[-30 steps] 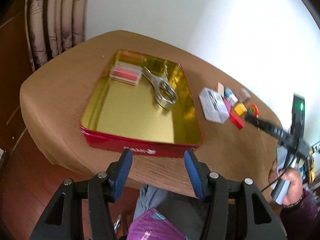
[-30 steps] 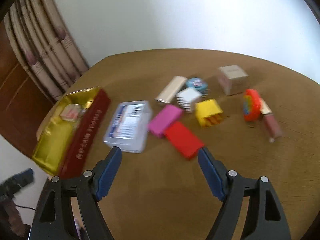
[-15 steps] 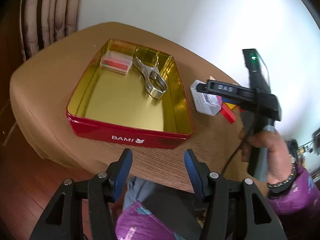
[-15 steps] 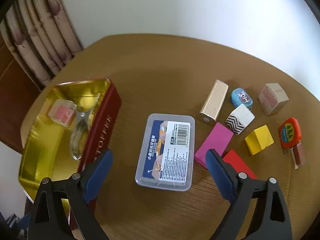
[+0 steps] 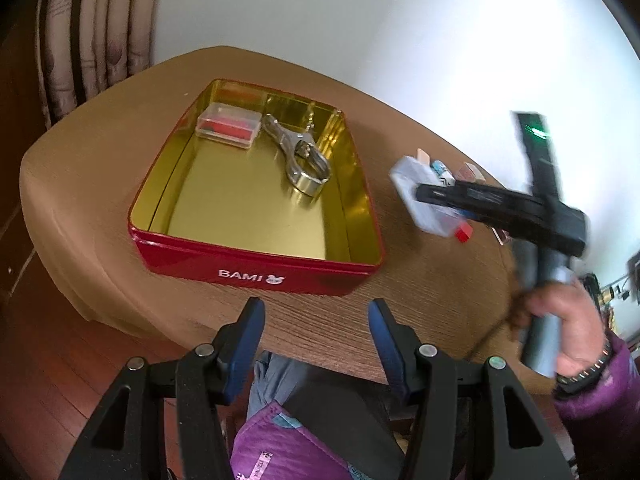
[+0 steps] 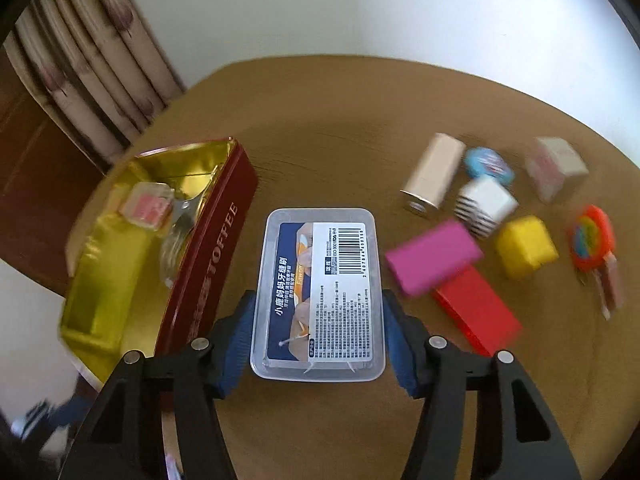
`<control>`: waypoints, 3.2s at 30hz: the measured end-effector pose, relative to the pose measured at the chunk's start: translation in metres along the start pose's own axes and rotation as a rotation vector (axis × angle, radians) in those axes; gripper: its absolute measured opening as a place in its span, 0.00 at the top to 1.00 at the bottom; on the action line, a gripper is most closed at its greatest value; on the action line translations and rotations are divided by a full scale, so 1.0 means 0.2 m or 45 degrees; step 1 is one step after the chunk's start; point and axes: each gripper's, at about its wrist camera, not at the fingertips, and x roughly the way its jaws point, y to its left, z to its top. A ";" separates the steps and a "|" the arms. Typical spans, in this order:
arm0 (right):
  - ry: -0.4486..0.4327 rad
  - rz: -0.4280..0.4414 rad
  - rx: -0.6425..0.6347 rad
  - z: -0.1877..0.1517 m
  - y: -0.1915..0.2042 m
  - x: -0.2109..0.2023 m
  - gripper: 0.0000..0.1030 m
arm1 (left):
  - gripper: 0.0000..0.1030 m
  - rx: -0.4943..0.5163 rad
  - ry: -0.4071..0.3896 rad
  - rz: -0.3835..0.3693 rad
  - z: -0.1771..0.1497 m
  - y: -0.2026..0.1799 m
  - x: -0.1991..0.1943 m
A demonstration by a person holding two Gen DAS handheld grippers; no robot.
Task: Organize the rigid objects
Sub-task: 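Grasp the clear toothbrush box with right tool, then grasp the red block with left tool, then carry the red block into the tin and open left tool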
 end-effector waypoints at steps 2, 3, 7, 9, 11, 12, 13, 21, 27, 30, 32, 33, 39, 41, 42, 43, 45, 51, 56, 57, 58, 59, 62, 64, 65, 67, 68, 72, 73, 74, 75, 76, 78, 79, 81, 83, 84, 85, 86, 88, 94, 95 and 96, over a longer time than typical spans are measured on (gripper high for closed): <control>-0.032 -0.006 0.024 -0.07 -0.11 -0.13 0.45 | 0.46 0.037 0.004 -0.003 -0.01 -0.04 -0.01; -0.043 -0.020 0.042 -0.11 -0.16 -0.19 0.45 | 0.46 0.055 0.011 -0.009 -0.01 -0.07 -0.01; -0.076 -0.127 0.143 -0.25 -0.49 -0.40 0.45 | 0.46 0.083 0.077 -0.126 0.00 -0.20 0.03; -0.090 -0.199 0.188 -0.31 -0.65 -0.48 0.45 | 0.46 0.080 0.114 -0.176 0.04 -0.29 0.08; -0.085 -0.237 0.257 -0.37 -0.83 -0.53 0.45 | 0.46 0.050 0.167 -0.251 0.10 -0.40 0.16; -0.089 -0.246 0.292 -0.40 -0.90 -0.55 0.45 | 0.46 0.038 0.180 -0.263 0.12 -0.44 0.19; -0.095 -0.254 0.320 -0.43 -0.96 -0.56 0.45 | 0.46 0.018 0.201 -0.274 0.16 -0.50 0.24; -0.142 -0.187 0.422 -0.56 -1.17 -0.58 0.45 | 0.46 -0.228 0.404 -0.214 0.44 -0.76 0.70; -0.160 -0.114 0.462 -0.59 -1.26 -0.57 0.45 | 0.46 -0.363 0.471 -0.145 0.56 -0.82 0.92; -0.180 -0.088 0.476 -0.61 -1.31 -0.58 0.45 | 0.46 -0.367 0.480 -0.092 0.59 -0.83 0.97; -0.187 -0.079 0.471 -0.60 -1.32 -0.58 0.45 | 0.46 -0.382 0.496 -0.078 0.59 -0.84 1.01; -0.189 -0.071 0.467 -0.59 -1.33 -0.57 0.45 | 0.46 -0.388 0.504 -0.069 0.58 -0.84 1.02; -0.190 -0.043 0.437 -0.57 -1.33 -0.56 0.45 | 0.46 -0.409 0.532 0.029 0.59 -0.88 1.12; -0.196 -0.054 0.424 -0.55 -1.33 -0.55 0.45 | 0.46 -0.414 0.534 0.049 0.59 -0.90 1.15; -0.200 -0.059 0.415 -0.55 -1.33 -0.55 0.45 | 0.45 -0.409 0.521 0.065 0.59 -0.91 1.16; -0.202 -0.063 0.408 -0.54 -1.33 -0.54 0.45 | 0.45 -0.403 0.508 0.078 0.60 -0.92 1.16; -0.201 -0.058 0.403 -0.54 -1.33 -0.53 0.45 | 0.42 -0.407 0.504 0.104 0.60 -0.94 1.17; -0.204 -0.042 0.405 -0.53 -1.36 -0.53 0.45 | 0.56 -0.205 0.517 0.267 0.60 -1.08 1.23; -0.204 -0.038 0.409 -0.54 -1.37 -0.54 0.45 | 0.69 -0.224 0.500 0.274 0.61 -1.06 1.22; -0.203 -0.039 0.410 -0.54 -1.37 -0.54 0.45 | 0.69 -0.210 0.499 0.259 0.60 -1.05 1.21; -0.201 -0.041 0.410 -0.54 -1.36 -0.54 0.45 | 0.69 -0.202 0.498 0.246 0.60 -1.04 1.19; -0.199 -0.044 0.410 -0.54 -1.36 -0.54 0.45 | 0.69 -0.188 0.500 0.207 0.59 -1.04 1.17; -0.199 -0.053 0.414 -0.54 -1.36 -0.55 0.45 | 0.69 -0.121 0.472 0.181 0.55 -1.02 1.06; -0.201 -0.061 0.411 -0.54 -1.35 -0.56 0.45 | 0.69 -0.097 0.462 0.139 0.51 -1.03 0.98; -0.203 -0.066 0.407 -0.54 -1.34 -0.56 0.45 | 0.69 -0.078 0.453 0.132 0.50 -1.02 0.94; -0.207 -0.071 0.397 -0.54 -1.32 -0.57 0.45 | 0.69 -0.064 0.437 0.105 0.45 -1.01 0.86; -0.208 -0.072 0.391 -0.54 -1.30 -0.57 0.45 | 0.69 -0.065 0.431 0.087 0.44 -0.99 0.83; -0.207 -0.077 0.372 -0.55 -1.24 -0.57 0.45 | 0.69 -0.039 0.358 0.064 0.38 -0.94 0.61; -0.205 -0.080 0.369 -0.55 -1.23 -0.57 0.45 | 0.69 -0.036 0.345 0.065 0.37 -0.92 0.56; -0.203 -0.085 0.366 -0.56 -1.22 -0.57 0.45 | 0.69 -0.039 0.322 0.071 0.38 -0.88 0.50; -0.198 -0.083 0.363 -0.57 -1.21 -0.57 0.45 | 0.69 -0.046 0.306 0.078 0.40 -0.84 0.45; -0.196 -0.083 0.361 -0.57 -1.19 -0.57 0.45 | 0.69 -0.056 0.283 0.091 0.40 -0.77 0.39; -0.195 -0.092 0.356 -0.58 -1.17 -0.56 0.45 | 0.69 -0.080 0.249 0.129 0.42 -0.63 0.27; -0.193 -0.094 0.353 -0.58 -1.16 -0.56 0.45 | 0.69 -0.099 0.233 0.148 0.43 -0.58 0.25; -0.196 -0.094 0.355 -0.58 -1.14 -0.56 0.45 | 0.69 -0.123 0.203 0.215 0.48 -0.45 0.20; -0.195 -0.099 0.348 -0.59 -1.12 -0.56 0.45 | 0.69 -0.155 0.193 0.284 0.52 -0.30 0.16; -0.196 -0.101 0.347 -0.59 -1.11 -0.56 0.45 | 0.69 -0.171 0.195 0.306 0.54 -0.22 0.17; -0.193 -0.104 0.342 -0.59 -1.10 -0.55 0.45 | 0.69 -0.184 0.202 0.328 0.57 -0.15 0.19; -0.190 -0.108 0.337 -0.60 -1.09 -0.55 0.45 | 0.69 -0.190 0.210 0.346 0.59 -0.10 0.20; -0.185 -0.115 0.331 -0.60 -1.08 -0.55 0.45 | 0.69 -0.188 0.218 0.372 0.63 0.00 0.22; -0.172 -0.131 0.326 -0.60 -1.06 -0.54 0.45 | 0.69 -0.168 0.257 0.442 0.67 0.12 0.45; -0.170 -0.134 0.326 -0.60 -1.06 -0.53 0.45 | 0.69 -0.163 0.256 0.460 0.68 0.13 0.47; -0.170 -0.139 0.325 -0.60 -1.05 -0.54 0.45 | 0.69 -0.154 0.260 0.462 0.69 0.16 0.49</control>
